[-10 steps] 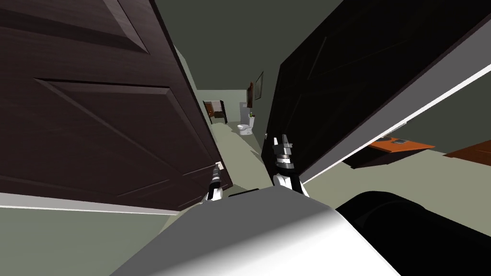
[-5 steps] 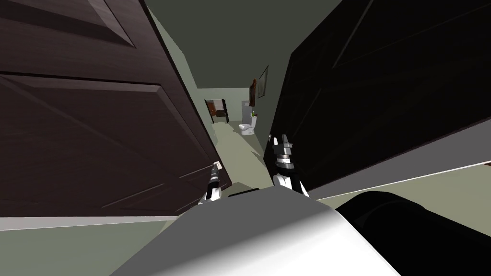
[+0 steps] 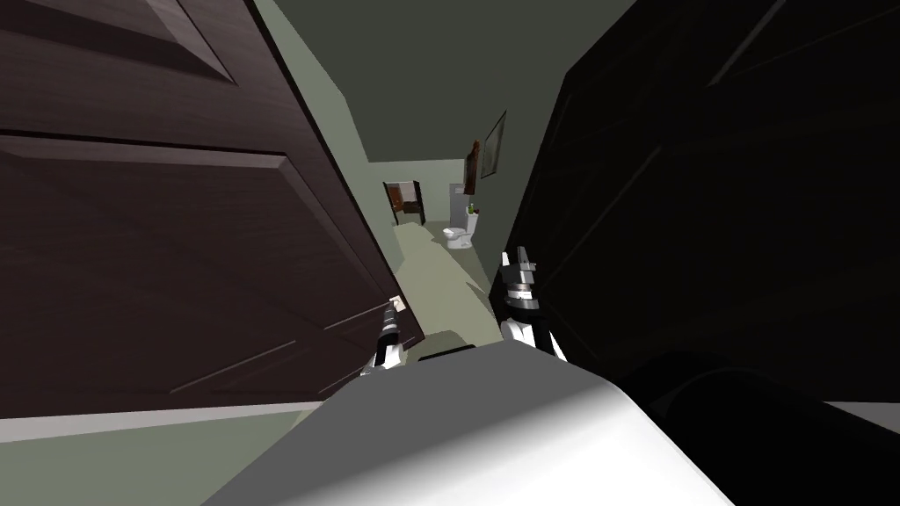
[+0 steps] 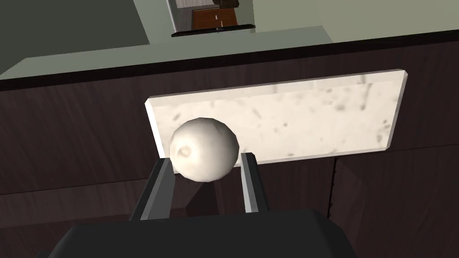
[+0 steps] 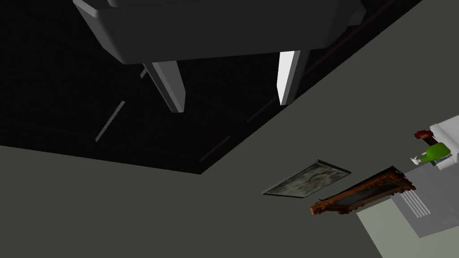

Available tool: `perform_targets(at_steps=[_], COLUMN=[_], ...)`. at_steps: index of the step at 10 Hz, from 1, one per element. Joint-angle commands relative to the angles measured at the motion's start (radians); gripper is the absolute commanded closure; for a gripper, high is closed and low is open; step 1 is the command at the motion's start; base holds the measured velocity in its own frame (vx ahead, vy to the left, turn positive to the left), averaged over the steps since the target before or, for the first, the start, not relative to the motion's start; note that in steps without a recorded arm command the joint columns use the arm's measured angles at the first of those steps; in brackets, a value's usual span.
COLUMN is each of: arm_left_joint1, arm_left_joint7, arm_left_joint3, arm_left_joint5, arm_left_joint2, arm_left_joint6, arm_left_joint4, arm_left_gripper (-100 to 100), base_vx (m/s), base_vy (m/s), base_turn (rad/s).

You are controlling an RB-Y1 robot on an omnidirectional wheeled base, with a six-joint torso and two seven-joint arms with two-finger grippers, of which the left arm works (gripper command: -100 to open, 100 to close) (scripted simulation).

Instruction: Push the door open

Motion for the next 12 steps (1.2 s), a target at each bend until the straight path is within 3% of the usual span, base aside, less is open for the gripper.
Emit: perform_targets(at_steps=[1, 2, 3, 8, 9, 12], arm_left_joint1=[-0.009, -0.009, 0.011, 0.011, 0.012, 0.019], arm_left_joint7=[-0.003, -0.003, -0.002, -0.005, -0.005, -0.007], arm_left_joint3=[0.019, 0.019, 0.016, 0.026, 0.025, 0.03], arm_left_joint5=[0.017, 0.017, 0.016, 0.03, 0.028, 0.031], arm_left_joint2=[0.018, 0.018, 0.008, -0.017, -0.014, -0.006], arm_left_joint6=[-0.006, -0.006, 0.015, 0.024, 0.025, 0.009], arm_left_joint4=[0.012, 0.011, -0.025, -0.035, -0.037, -0.033], arm_left_gripper=[100, 100, -100, -100, -100, -100], base_vx=[0.2, 0.145, -0.059, -0.21, -0.08, 0.176], base_vy=[-0.019, -0.015, -0.083, -0.15, -0.066, 0.022], base_turn=[0.153, 0.071, 0.061, 0.056, 0.015, -0.03])
